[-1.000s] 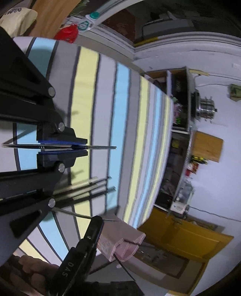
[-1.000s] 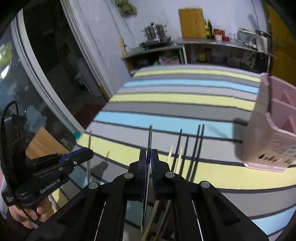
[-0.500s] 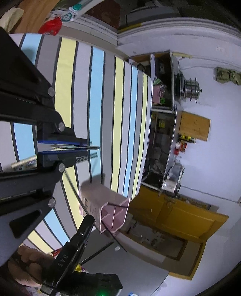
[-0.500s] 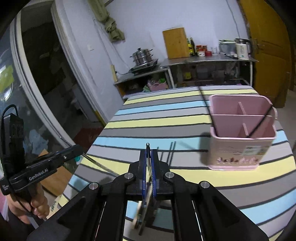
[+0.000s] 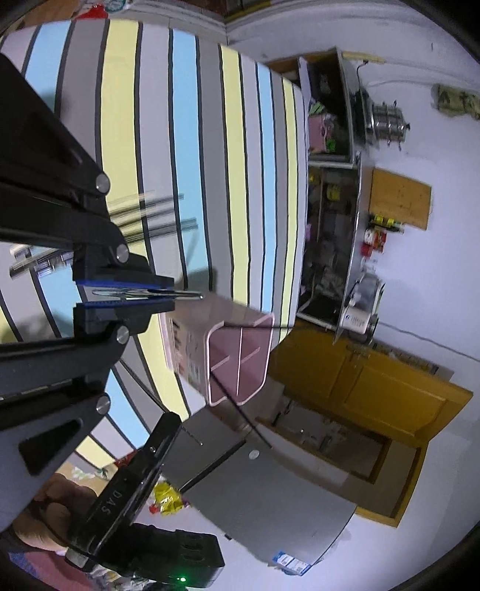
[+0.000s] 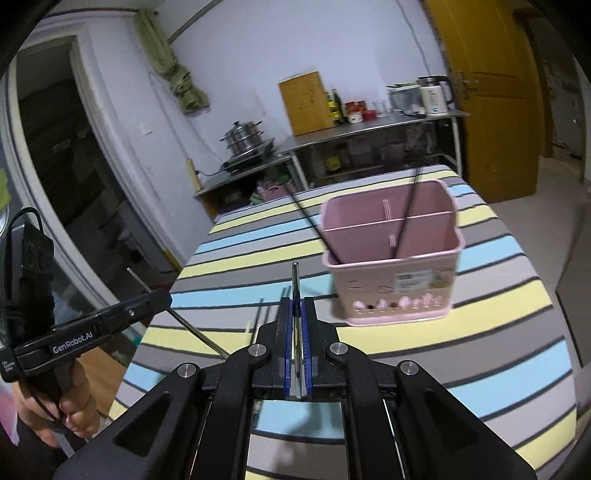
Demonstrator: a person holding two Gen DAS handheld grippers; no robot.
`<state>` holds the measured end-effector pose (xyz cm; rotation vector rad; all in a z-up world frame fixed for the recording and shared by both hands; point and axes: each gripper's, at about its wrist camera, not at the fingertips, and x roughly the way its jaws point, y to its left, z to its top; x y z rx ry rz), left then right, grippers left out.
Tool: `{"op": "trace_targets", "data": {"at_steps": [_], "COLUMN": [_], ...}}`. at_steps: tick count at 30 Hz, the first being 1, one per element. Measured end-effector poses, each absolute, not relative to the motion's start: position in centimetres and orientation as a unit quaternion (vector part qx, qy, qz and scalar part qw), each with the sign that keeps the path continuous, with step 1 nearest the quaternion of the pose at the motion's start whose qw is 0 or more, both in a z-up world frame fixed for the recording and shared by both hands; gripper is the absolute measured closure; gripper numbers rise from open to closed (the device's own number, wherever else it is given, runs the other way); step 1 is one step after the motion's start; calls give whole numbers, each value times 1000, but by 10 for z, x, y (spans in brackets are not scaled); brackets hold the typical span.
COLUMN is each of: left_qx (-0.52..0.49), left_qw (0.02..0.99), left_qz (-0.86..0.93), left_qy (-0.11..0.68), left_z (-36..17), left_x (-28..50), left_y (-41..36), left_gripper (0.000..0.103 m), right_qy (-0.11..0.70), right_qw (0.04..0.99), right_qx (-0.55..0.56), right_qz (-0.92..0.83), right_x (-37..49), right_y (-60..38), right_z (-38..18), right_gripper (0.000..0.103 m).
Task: Organize utensils
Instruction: 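Lift the metal chopsticks with both tools and carry them above the pink basket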
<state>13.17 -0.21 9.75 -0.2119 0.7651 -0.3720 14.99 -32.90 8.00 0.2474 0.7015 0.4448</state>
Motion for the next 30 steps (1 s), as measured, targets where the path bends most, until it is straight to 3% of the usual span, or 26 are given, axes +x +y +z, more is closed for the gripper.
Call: {"op": "trace_targets", "data": {"at_steps": [7, 19, 30], "left_qx": [-121, -156, -163], "left_qw": [897, 912, 912], "left_qz": [-204, -218, -204], "left_qy": [373, 312, 315], "left_z": [108, 165, 142], "left_x": [156, 194, 221], "left_y": [-28, -42, -57], "left_gripper": [98, 98, 98], "right_qy": [320, 226, 213], "right_qw": [918, 947, 950], "right_qx": [135, 160, 173], "right_qz": [193, 165, 152], "right_x": [162, 186, 211], "right_y": [-352, -381, -379], "right_z": [94, 150, 136], "right_gripper": [98, 98, 98]}}
